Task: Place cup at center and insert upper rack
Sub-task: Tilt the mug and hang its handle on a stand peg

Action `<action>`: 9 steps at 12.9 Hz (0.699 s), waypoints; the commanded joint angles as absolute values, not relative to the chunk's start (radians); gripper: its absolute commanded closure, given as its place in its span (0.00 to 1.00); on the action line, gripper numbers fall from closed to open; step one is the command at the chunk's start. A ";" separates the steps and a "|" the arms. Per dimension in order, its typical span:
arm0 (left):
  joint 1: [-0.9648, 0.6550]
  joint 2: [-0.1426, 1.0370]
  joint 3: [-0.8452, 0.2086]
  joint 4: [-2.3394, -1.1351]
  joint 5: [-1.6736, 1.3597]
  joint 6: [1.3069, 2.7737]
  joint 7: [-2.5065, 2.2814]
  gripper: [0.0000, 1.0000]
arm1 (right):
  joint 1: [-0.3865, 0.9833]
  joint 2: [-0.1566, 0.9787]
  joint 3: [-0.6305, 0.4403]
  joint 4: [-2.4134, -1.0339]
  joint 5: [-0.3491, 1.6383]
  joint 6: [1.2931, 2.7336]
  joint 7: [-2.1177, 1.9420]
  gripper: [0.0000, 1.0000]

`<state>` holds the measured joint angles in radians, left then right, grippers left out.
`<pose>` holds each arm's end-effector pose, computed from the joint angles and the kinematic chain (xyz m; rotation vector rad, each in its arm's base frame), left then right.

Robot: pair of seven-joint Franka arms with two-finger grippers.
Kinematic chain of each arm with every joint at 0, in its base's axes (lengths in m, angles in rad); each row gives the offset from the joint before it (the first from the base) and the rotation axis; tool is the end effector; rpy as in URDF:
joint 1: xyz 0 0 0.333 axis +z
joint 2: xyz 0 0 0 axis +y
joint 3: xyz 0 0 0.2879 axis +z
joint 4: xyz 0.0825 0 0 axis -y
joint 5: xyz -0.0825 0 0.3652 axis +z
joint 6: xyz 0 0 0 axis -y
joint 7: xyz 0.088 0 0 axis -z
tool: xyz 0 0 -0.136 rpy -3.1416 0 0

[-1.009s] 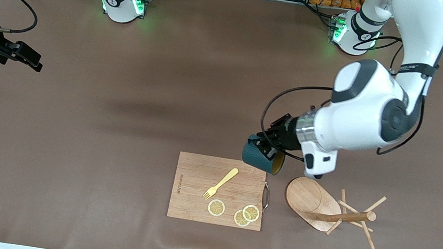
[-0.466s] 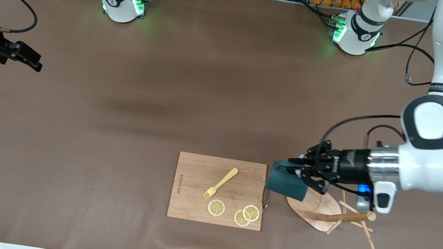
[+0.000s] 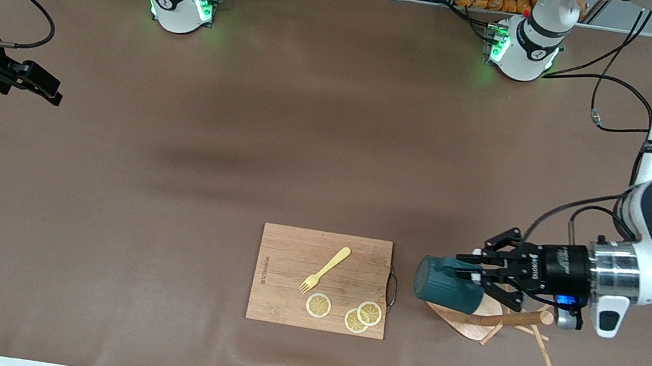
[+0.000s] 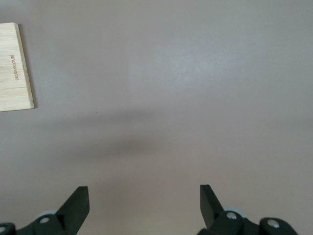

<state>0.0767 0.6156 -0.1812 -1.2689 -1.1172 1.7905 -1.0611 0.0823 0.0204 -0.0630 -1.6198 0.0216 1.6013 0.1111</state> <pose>0.6919 -0.1436 0.4189 1.6276 1.2597 -0.8297 0.5409 0.0136 0.5369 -3.1199 0.1450 0.0626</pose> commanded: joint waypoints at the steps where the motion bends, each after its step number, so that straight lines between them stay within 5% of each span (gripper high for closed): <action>1: 0.144 0.643 -0.193 -1.272 -1.189 1.705 -0.996 1.00 | 0.080 -0.005 -0.061 -1.641 0.020 1.609 0.103 0.00; 9: 0.235 0.707 -0.193 -1.272 -1.253 1.594 -0.910 1.00 | 0.081 -0.005 -0.061 -1.641 0.020 1.609 0.103 0.00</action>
<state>0.2084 0.6925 -0.1820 -1.2717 -1.2159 1.6253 -0.9427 0.0823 0.0203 -0.0629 -1.6198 0.0216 1.6013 0.1108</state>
